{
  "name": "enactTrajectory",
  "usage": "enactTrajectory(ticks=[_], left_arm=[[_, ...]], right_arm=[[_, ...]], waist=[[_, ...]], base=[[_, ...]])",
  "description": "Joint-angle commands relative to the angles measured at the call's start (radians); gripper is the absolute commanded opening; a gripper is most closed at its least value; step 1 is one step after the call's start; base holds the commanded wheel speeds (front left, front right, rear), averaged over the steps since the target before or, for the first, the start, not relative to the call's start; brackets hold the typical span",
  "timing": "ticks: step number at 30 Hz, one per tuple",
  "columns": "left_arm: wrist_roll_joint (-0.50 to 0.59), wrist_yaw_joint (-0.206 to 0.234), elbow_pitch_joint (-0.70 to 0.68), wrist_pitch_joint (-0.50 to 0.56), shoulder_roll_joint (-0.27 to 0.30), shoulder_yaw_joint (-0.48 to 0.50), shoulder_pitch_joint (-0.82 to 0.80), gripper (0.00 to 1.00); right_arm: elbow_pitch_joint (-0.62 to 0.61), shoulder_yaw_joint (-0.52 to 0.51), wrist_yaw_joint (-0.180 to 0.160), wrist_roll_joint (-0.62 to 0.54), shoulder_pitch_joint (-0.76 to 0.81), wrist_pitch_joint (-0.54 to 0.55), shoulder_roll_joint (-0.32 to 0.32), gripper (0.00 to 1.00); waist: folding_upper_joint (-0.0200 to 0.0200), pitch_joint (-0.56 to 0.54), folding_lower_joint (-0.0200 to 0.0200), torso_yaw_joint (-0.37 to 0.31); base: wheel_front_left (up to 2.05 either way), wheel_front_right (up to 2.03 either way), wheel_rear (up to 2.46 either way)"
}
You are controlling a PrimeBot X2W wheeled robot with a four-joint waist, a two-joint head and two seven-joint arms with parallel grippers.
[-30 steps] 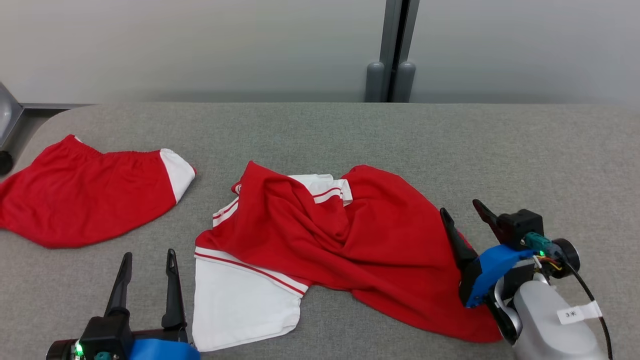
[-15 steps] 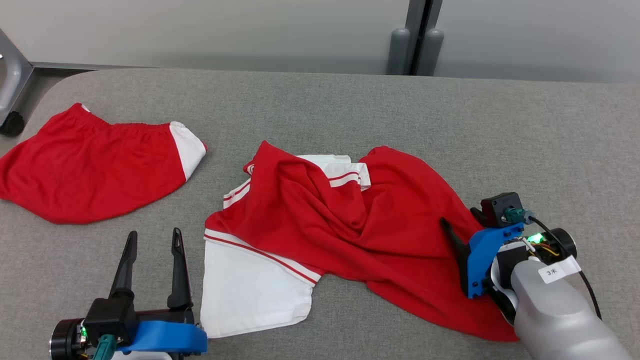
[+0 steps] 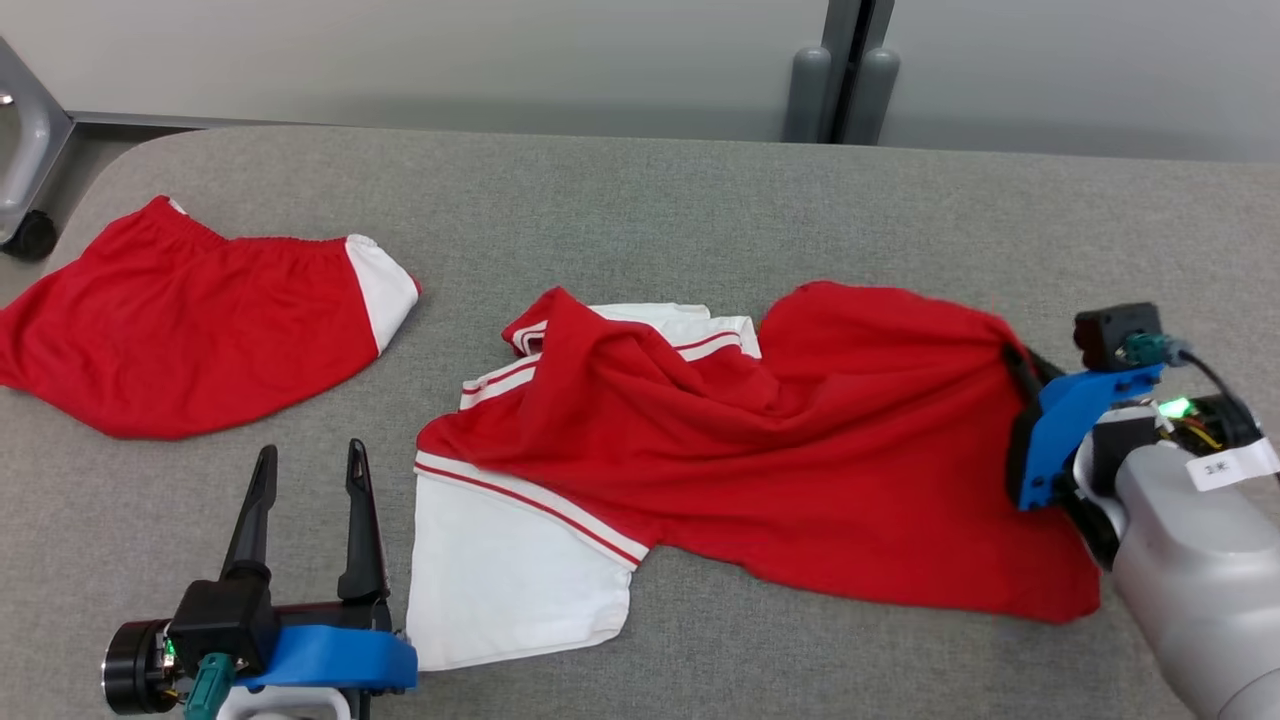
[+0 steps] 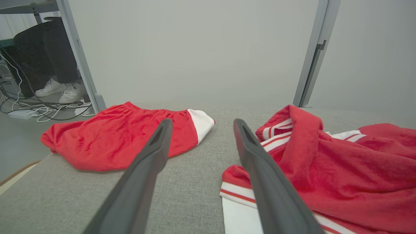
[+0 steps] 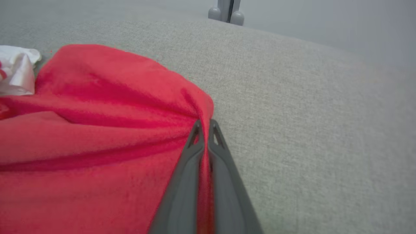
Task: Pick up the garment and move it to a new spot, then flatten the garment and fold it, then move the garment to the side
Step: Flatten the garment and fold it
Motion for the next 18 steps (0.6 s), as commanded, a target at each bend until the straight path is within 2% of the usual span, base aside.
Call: enactTrajectory(ticks=[1,5,6,7,14,18], left_arm=[[-0.006,-0.002,0.003,0.000,0.000,0.000,-0.017,1.00],[-0.008,0.001,0.003,0.000,0.000,0.000,-0.017,1.00],[-0.009,0.003,0.003,0.000,0.000,0.000,-0.014,1.00],[-0.011,0.005,0.003,0.000,0.000,0.000,-0.011,1.00],[-0.016,-0.002,0.005,0.000,0.000,0.012,0.016,1.00],[-0.004,-0.006,0.003,0.000,0.000,0.030,0.031,1.00]], right_arm=[[0.014,-0.013,0.000,0.007,-0.030,-0.023,-0.021,0.00],[0.034,-0.022,0.000,0.008,-0.053,-0.057,-0.022,0.00],[0.037,-0.022,0.000,0.011,-0.053,-0.064,-0.017,0.95],[0.039,-0.026,0.000,0.016,-0.054,-0.075,-0.016,1.00],[-0.016,-0.061,0.000,0.042,-0.013,-0.126,0.009,1.00],[-0.195,-0.123,0.000,0.024,0.059,-0.128,-0.003,1.00]], waist=[[0.0000,0.002,0.0000,0.004],[0.0000,0.002,0.0000,0.010],[0.0000,0.001,0.0000,0.010],[0.0000,-0.001,0.0000,0.010],[0.0000,-0.030,0.0000,-0.022],[0.0000,-0.055,0.0000,-0.053]], base=[[0.00,0.00,0.00],[0.00,0.00,0.00],[0.00,0.00,0.00],[0.00,0.00,0.00],[0.00,0.00,0.00],[0.00,0.00,0.00]])
